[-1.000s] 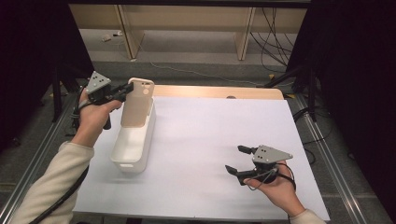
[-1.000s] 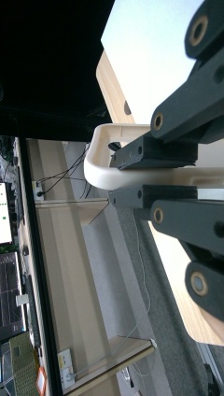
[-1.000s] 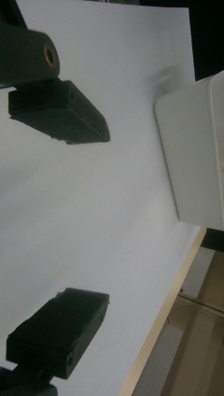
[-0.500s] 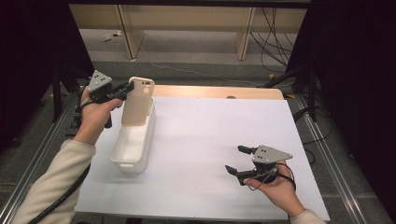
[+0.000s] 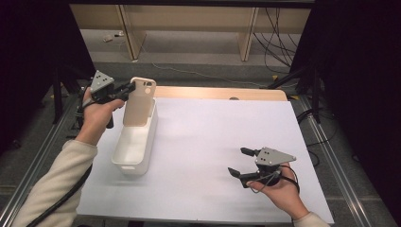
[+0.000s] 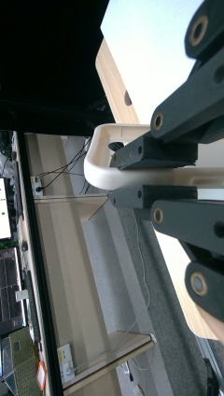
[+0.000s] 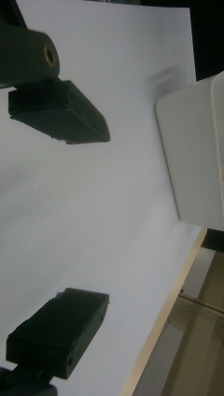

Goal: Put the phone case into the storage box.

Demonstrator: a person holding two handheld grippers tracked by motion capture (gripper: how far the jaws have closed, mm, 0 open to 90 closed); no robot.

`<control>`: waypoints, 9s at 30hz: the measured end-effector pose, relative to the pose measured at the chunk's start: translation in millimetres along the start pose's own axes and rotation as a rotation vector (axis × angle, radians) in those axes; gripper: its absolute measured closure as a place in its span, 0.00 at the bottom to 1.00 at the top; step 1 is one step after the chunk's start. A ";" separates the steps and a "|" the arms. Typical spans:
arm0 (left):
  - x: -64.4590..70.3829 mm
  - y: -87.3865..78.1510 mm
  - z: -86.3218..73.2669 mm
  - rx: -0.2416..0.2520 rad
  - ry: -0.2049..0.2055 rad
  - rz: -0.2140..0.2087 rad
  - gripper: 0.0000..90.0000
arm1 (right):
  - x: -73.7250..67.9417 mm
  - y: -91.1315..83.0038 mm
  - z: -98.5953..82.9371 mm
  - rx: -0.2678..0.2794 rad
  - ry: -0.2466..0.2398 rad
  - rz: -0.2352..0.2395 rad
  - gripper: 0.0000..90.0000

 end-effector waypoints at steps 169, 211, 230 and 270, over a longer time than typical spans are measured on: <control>-42.8 48.3 -46.5 -0.091 0.138 0.025 0.90 | -0.9 -0.7 -3.0 -0.017 0.013 0.015 0.22; -50.5 49.9 -59.7 -0.126 0.164 0.018 0.90 | -1.6 -0.5 -3.6 -0.023 0.012 0.023 0.22; -56.0 51.2 -66.2 -0.155 0.191 -0.001 0.90 | -1.6 0.4 -4.0 -0.017 0.009 0.023 0.22; -68.0 49.1 -73.1 -0.203 0.218 0.009 0.86 | -2.7 0.1 -5.5 -0.036 0.013 0.035 0.22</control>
Point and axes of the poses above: each handheld gripper's, and its own axes: y roughly forward along the jaws, z roughly out of its top, x roughly to its right, the point moved 7 cm from there along y, roughly forward along the jaws, and after that the axes turned 15 degrees about x, right-handed, at the moved point
